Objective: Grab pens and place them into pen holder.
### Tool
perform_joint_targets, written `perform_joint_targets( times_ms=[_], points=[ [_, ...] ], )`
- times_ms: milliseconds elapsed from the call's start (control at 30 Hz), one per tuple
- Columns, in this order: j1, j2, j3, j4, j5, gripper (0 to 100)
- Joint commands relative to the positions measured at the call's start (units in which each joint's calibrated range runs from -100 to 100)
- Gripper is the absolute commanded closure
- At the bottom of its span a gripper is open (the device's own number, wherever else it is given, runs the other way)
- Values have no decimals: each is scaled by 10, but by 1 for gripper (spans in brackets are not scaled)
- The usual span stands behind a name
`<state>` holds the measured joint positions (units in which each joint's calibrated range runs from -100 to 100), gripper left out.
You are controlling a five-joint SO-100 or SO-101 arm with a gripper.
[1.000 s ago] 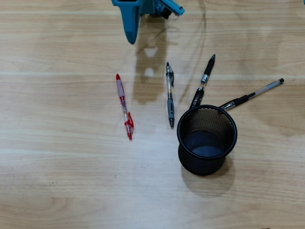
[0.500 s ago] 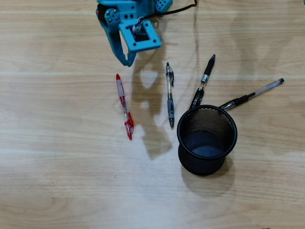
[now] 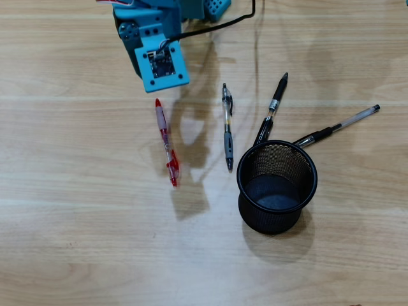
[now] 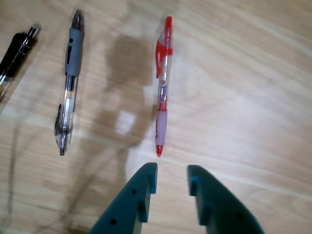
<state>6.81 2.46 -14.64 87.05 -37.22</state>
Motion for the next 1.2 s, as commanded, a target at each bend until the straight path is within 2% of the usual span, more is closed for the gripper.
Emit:
perform_joint_targets(
  times_ms=[0, 133, 367, 667, 1167],
  points=[
    [3, 11, -26, 12, -2, 81],
    [3, 39, -25, 7, 0, 75],
    [-1, 121, -33, 1, -3, 75],
    [-16, 229, -36, -73, -4, 74],
    [-35, 321, -32, -105, -21, 75]
  ],
)
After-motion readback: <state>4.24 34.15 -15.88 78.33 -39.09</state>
